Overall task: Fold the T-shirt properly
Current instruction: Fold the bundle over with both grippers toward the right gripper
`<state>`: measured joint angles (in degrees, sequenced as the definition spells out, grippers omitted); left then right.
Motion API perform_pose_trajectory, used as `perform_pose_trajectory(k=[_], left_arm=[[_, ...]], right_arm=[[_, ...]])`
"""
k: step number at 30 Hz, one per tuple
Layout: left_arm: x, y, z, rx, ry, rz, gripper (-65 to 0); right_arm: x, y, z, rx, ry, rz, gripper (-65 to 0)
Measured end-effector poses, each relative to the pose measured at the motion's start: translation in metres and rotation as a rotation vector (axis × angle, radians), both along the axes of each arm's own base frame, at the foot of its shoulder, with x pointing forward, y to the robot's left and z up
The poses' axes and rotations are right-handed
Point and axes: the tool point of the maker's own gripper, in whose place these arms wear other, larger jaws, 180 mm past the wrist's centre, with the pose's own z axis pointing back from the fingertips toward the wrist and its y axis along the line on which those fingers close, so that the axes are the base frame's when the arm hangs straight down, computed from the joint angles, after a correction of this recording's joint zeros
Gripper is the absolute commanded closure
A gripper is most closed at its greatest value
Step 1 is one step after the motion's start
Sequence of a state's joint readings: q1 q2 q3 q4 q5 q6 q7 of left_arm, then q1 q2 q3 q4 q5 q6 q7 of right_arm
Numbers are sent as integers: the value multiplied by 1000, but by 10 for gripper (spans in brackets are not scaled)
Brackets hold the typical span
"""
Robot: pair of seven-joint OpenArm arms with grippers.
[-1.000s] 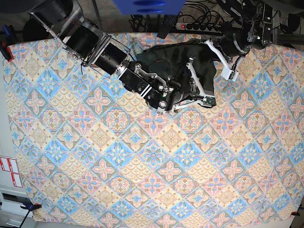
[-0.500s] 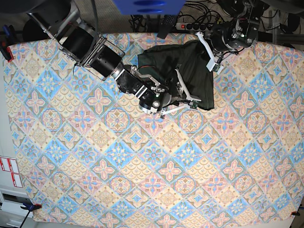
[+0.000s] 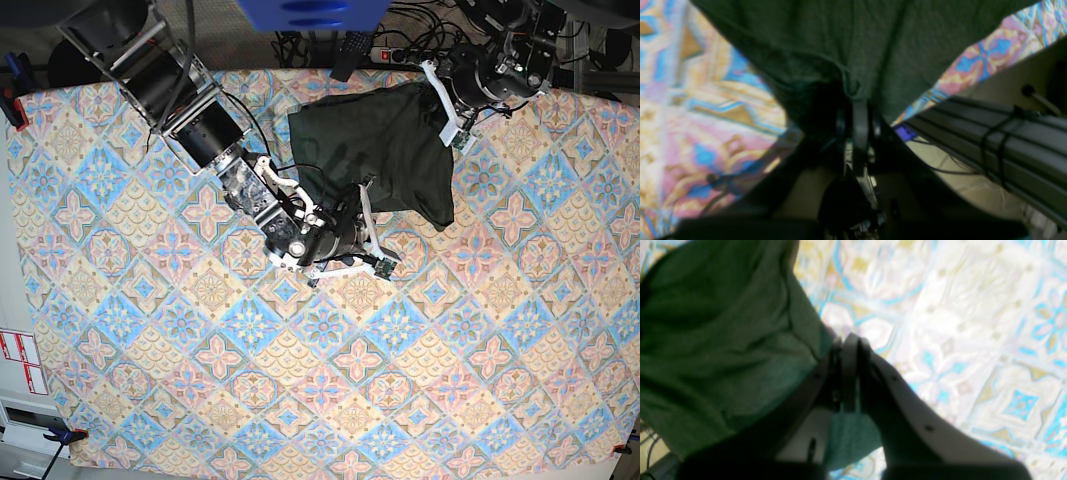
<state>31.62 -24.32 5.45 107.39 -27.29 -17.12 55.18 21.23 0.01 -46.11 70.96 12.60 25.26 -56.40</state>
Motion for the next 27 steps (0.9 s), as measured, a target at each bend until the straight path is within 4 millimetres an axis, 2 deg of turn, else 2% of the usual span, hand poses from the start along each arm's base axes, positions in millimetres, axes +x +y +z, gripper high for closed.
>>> perform_pose_trajectory(k=[2,5,8,11,16,19,23,27], left_arm=[[-2,3,1,7,7,8,0],[6,11,11,16,-32,31,0],[9,8,17,11,-50,27,0],[12,2,24,0,-70,19,0],[16,-5,31,-37,-85,21,0],[8,-9,21,-49,-48,14,0],[0,-19,1,-62,18,-11,0],[-2,-10,-11,-38,47,4,0]], right_arm=[[1,1,1,2,-3,0,0],[-4,1,-2,0,10,1,0],[-15,-1,-11,-15,39,6,-1],[-18,1,-13,-26,37,23,-1],[-35,13,-18,-51,34,107,-2],[-46,14,-30,-66,70,125,-2],[-49,2,-47,-97,109,103,-2],[-47,1,-50,-101,119,91,0]])
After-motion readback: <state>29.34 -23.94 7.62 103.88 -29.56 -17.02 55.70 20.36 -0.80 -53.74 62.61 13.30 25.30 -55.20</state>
